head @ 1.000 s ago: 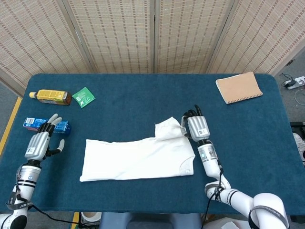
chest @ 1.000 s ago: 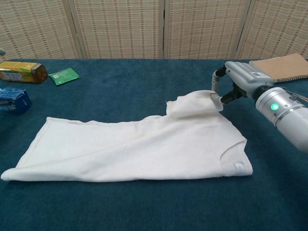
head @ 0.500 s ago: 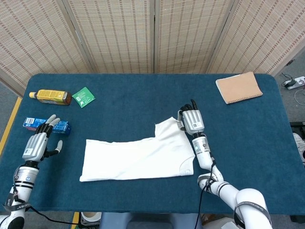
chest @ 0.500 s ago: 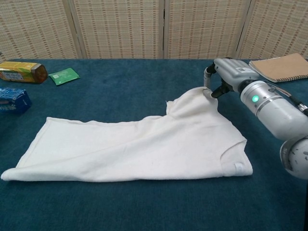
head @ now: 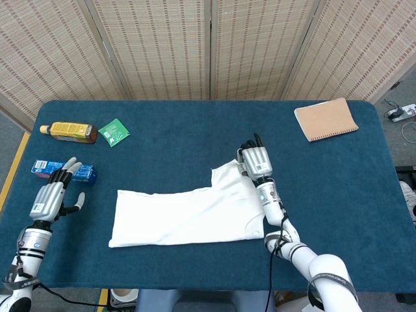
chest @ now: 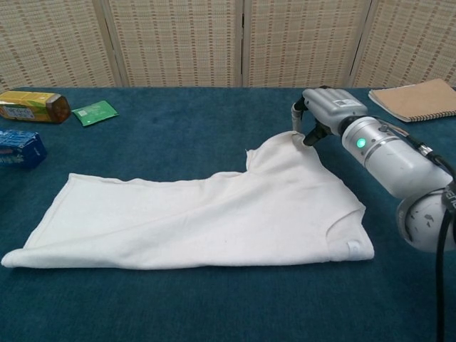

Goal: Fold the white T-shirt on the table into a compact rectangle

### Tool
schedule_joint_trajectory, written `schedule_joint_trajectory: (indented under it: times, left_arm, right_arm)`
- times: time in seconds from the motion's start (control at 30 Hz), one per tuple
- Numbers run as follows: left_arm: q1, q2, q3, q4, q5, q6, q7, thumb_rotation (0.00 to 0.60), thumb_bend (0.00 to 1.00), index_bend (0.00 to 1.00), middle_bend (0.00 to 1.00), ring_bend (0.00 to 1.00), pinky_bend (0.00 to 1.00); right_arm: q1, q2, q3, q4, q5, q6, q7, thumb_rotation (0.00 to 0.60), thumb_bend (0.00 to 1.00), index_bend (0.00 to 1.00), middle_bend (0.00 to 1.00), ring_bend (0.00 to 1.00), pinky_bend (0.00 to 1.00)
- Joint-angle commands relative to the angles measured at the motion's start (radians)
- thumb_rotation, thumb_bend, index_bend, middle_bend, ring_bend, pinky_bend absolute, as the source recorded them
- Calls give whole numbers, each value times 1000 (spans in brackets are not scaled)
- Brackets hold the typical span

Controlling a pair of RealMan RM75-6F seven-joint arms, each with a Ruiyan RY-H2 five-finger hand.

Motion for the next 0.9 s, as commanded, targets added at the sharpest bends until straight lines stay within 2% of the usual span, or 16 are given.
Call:
schedule_joint_trajectory:
  times: [0.03, 0.33, 0.57, 0.7, 0.77, 0.9]
  left_arm:
    - [0, 1, 0, -1, 3, 0, -1, 600, 485, 0, 0, 0, 0]
    - [-3, 3, 3, -1, 3, -7, 4, 600, 485, 0, 0, 0, 0]
    - [-3, 2, -1, -2, 3, -2, 3, 600, 485, 0, 0, 0, 0]
    - [-2, 6, -3, -4, 2, 2, 3, 600, 484, 0, 0, 0, 0]
    - [-1, 12, -3, -4, 2, 2, 3, 600, 484, 0, 0, 0, 0]
    - [0, 25, -2, -2, 16, 5, -6, 600, 485, 0, 0, 0, 0]
  right_arm:
    - [7, -7, -2, 17, 2, -6, -11, 600, 386, 641, 375, 213, 2]
    - [33, -17, 7, 59, 21, -43, -15, 600, 355, 604, 356, 213, 2]
    - [47, -21, 1, 74, 21, -63, -24, 600, 266, 368, 295, 197, 2]
    - [59, -15, 2, 69, 18, -53, -16, 600, 161, 122, 182, 130, 1]
    - [59, -1, 1, 43, 9, -23, 7, 600, 129, 59, 145, 107, 0]
    - [31, 77, -13, -89, -30, 81, 54, 600, 122, 52, 137, 103, 0]
